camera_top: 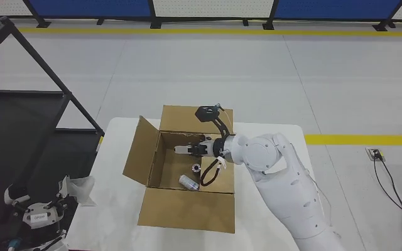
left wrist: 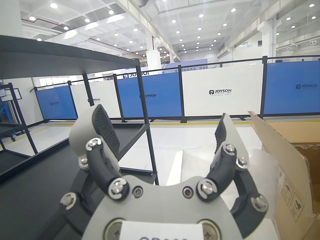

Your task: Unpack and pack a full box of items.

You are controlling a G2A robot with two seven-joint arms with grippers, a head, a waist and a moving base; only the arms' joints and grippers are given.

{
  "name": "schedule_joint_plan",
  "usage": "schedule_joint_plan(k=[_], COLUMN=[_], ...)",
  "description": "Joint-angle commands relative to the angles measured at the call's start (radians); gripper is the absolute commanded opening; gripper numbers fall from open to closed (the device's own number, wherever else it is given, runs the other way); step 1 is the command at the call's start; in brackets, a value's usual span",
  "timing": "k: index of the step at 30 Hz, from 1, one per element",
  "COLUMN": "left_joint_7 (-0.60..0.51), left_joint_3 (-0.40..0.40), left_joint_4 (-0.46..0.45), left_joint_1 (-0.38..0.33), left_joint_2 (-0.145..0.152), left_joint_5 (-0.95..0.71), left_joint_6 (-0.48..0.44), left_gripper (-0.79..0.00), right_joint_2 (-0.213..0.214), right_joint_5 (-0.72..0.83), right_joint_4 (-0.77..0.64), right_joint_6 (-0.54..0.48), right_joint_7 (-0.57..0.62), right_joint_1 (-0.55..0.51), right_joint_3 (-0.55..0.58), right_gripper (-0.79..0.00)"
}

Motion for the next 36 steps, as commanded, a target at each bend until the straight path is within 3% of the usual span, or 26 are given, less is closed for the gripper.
schedule_joint_plan(k=[1,5,9,18,26,36], left_joint_7=[0.0,-0.034,-0.066,-0.071,-0.069,-0.16], left_joint_3=[0.0,0.001,0.003,-0.006,-0.004,0.052], left_joint_4=[0.0,-0.007,-0.001,0.022,0.032,0.033], left_joint_1=[0.0,0.0,0.0,0.013,0.02,-0.032], left_joint_2=[0.0,0.0,-0.002,-0.002,-0.004,0.003], left_joint_5=[0.0,0.005,0.013,0.025,0.017,0.173], left_joint_6=[0.0,0.005,0.019,0.0,-0.017,-0.039], left_gripper=[0.0,0.0,0.0,0.0,0.0,0.0], right_joint_2=[-0.002,-0.028,-0.084,-0.262,-0.414,-0.423], right_joint_5=[0.016,0.051,0.128,0.353,0.481,0.482], right_joint_4=[-0.007,0.065,0.214,0.574,0.866,0.885], right_joint_6=[-0.02,-0.062,-0.098,-0.191,-0.294,-0.3], right_joint_7=[0.0,0.003,-0.007,-0.042,-0.075,-0.082], right_joint_1=[-0.005,0.086,0.244,0.531,0.649,0.652], right_joint_3=[-0.012,-0.114,-0.252,-0.494,-0.587,-0.591], right_gripper=[0.0,0.0,0.0,0.0,0.0,0.0])
